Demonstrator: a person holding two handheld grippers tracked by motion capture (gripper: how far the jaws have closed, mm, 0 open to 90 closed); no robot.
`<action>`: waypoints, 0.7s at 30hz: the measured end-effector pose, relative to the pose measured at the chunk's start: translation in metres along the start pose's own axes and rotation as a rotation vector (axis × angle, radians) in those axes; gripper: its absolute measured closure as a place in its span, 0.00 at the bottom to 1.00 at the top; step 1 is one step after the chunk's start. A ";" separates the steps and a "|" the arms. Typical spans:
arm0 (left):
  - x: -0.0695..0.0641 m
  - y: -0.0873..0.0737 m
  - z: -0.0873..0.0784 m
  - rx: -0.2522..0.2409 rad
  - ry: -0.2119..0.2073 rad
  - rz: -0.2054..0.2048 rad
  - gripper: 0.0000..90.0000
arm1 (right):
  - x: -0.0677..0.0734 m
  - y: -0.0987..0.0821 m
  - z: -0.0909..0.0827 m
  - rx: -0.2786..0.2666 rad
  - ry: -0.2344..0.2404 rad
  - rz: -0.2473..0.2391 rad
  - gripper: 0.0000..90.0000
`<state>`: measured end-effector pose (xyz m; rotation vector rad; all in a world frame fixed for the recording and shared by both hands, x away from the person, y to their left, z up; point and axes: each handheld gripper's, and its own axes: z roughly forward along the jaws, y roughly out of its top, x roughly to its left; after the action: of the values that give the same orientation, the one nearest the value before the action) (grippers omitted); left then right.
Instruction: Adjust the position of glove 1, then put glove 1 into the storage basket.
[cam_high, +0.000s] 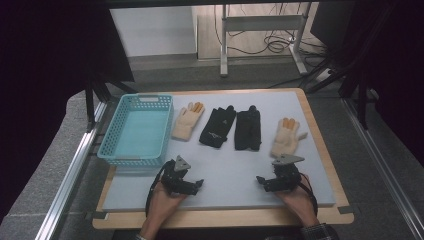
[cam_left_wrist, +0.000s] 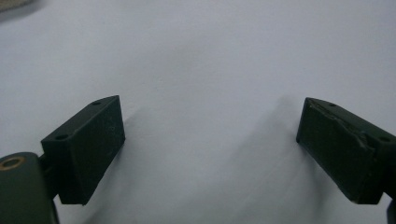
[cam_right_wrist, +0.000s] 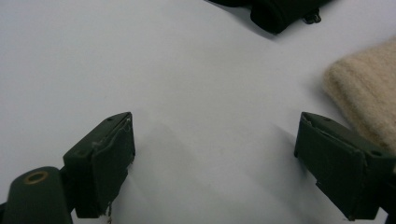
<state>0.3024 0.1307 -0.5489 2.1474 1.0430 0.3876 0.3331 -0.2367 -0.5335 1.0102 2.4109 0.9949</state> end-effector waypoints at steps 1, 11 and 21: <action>0.000 0.000 0.000 0.000 0.001 0.001 0.09 | 0.000 0.000 0.000 -0.001 0.000 0.000 0.13; 0.000 0.000 0.000 -0.002 0.004 0.000 0.09 | 0.000 0.000 0.000 -0.002 -0.003 -0.002 0.13; 0.000 0.000 0.000 -0.003 0.005 -0.001 0.09 | 0.000 0.000 0.000 -0.002 -0.002 -0.001 0.13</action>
<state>0.3018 0.1305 -0.5490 2.1445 1.0455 0.3941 0.3327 -0.2367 -0.5335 1.0090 2.4077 0.9950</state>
